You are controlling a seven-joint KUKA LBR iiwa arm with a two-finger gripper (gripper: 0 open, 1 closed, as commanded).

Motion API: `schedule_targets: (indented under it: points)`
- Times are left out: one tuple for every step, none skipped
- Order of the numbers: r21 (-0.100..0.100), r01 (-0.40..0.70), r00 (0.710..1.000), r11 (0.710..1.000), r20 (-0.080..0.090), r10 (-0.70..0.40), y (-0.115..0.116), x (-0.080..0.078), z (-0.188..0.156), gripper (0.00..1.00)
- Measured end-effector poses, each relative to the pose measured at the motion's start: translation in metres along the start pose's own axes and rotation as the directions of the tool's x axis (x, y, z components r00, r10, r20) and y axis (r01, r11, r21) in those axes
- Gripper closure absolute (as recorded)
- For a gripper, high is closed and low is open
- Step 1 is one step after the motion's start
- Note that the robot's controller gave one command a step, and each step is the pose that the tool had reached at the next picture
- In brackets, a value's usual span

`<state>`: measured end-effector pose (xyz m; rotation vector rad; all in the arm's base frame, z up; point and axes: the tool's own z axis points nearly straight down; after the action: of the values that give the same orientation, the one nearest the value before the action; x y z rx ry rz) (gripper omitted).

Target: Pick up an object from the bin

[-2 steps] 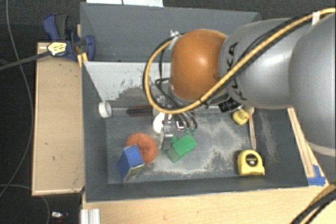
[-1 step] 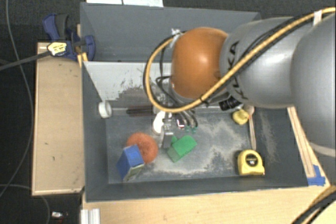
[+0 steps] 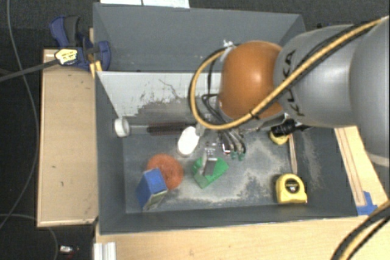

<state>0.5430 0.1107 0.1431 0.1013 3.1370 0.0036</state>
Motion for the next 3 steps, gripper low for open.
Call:
schedule_targets:
  points:
    - [-0.002, -0.126, 0.992, 0.992, 0.002, 0.126, -0.007, 0.031, 0.031, 0.0]
    - [0.003, -0.045, 0.999, 0.999, 0.003, 0.045, -0.065, 0.05, 0.015, 0.0]
    - [-0.005, -0.042, 0.999, 0.999, 0.006, 0.042, -0.032, 0.035, 0.012, 0.0]
